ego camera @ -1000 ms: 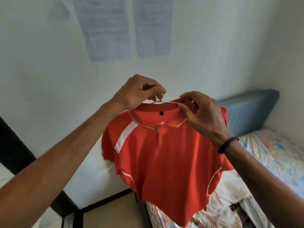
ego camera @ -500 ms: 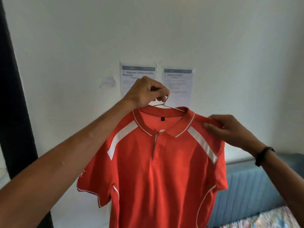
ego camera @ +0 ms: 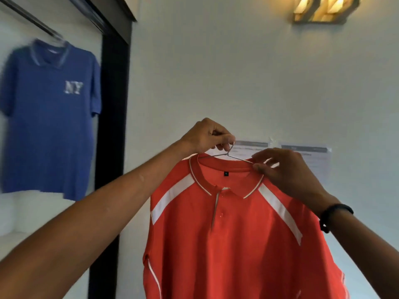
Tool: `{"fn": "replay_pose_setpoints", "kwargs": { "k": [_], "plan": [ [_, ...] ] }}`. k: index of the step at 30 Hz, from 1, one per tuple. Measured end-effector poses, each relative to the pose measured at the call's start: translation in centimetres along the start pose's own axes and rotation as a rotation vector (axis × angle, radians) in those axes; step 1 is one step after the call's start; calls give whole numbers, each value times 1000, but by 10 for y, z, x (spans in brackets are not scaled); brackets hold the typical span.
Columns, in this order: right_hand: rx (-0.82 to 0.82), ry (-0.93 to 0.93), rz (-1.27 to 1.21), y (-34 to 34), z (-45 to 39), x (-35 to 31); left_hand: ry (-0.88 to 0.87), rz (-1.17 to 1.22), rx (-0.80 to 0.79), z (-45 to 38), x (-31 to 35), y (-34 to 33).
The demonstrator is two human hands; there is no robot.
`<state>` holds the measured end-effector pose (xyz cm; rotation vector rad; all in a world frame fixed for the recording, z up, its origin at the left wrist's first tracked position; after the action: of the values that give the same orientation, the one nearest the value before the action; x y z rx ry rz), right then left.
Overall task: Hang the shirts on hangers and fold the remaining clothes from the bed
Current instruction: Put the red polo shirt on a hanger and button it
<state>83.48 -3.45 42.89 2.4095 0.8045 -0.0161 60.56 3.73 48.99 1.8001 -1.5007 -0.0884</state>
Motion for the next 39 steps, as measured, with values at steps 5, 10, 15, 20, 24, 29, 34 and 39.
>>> {"fn": "replay_pose_setpoints", "kwargs": {
  "k": [5,10,15,20,24,29,34,39],
  "plan": [
    [23,86,-91,-45,-61,-24,85,-69,30,-10,-24,83],
    [-49,244,-30,-96,-133,-72,162,-161,113,-2,-49,180],
    [165,353,57,-143,-204,-140,219,-244,272,13,-69,293],
    [330,504,146,-199,-280,-222,239,-341,397,19,-98,422],
    [446,532,158,-249,-338,-277,226,-369,503,23,-121,497],
    [550,490,136,-302,-395,-326,173,-756,689,47,-157,573],
    [540,442,206,-343,-460,-375,273,-1213,901,89,-218,641],
    [505,443,222,-365,-505,-402,508,-1237,739,97,-279,675]
  ]
}}
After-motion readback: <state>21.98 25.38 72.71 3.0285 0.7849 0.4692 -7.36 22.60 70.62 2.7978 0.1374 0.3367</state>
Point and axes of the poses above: each hand's wrist, its own z-axis away from the middle knuckle, its own y-axis out of the back of the hand, x = y × z, the point moved 3 cm from there along -z, towards the middle knuckle
